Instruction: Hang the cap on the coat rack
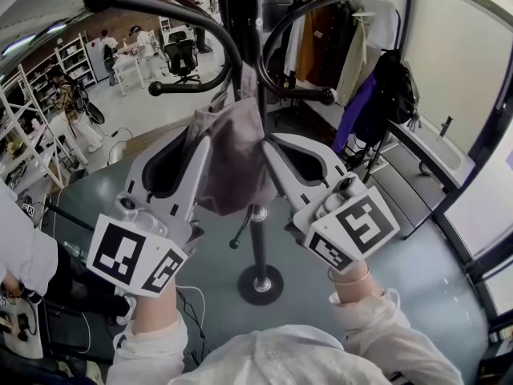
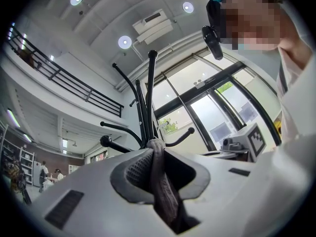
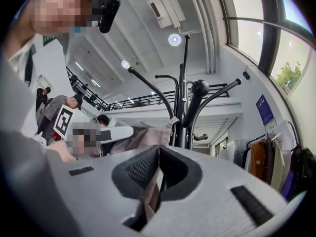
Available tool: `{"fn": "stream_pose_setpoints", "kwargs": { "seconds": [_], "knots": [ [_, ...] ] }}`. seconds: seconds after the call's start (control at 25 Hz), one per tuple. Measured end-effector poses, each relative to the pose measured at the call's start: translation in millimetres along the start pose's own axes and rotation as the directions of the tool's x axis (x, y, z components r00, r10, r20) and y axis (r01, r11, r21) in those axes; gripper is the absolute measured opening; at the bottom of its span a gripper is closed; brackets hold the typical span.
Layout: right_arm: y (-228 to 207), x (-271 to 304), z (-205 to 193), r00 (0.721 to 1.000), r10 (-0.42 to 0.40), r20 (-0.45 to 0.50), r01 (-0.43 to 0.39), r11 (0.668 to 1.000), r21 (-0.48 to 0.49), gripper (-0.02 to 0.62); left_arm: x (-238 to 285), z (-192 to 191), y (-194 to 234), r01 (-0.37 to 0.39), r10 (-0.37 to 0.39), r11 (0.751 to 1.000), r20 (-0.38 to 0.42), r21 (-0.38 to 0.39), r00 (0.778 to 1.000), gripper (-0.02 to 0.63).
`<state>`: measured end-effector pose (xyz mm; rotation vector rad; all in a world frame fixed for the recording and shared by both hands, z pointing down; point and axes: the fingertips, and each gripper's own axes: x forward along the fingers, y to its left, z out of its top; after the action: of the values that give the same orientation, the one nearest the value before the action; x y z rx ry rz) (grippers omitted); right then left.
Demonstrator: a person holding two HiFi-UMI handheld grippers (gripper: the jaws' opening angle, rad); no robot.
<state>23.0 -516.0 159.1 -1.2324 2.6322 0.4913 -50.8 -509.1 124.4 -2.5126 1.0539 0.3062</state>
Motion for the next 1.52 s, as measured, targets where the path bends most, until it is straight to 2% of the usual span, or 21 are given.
{"fn": "stream_pose_setpoints", "kwargs": {
  "seconds": [0.6,1.04,1.2,1.52],
  "knots": [
    [26.8,-3.3,-9.3,0.999,0.036,-0.017,-0.035,0.999,0.034,0.003,-36.3,-8.4,-2.9,-0.030,0.030,0.999,-0.009,-0.028,1.000,0.060],
    [48.3,-4.2,-23.7,0.997,0.072,-0.033,-0.070,0.994,0.081,0.003,-64.0,-36.9,-5.7,-0.067,0.061,0.993,-0.064,-0.096,0.996,0.060],
    [53.5,-7.7,-35.2,0.997,0.067,-0.045,-0.064,0.995,0.071,0.003,-70.4,-46.9,-6.6,-0.084,0.074,0.988,-0.080,-0.128,0.994,0.060],
    [55.3,-19.3,-58.4,0.996,0.064,-0.064,-0.054,0.988,0.142,0.003,-80.3,-72.1,-14.0,-0.126,0.102,0.974,-0.130,-0.190,0.986,0.060]
  ]
}}
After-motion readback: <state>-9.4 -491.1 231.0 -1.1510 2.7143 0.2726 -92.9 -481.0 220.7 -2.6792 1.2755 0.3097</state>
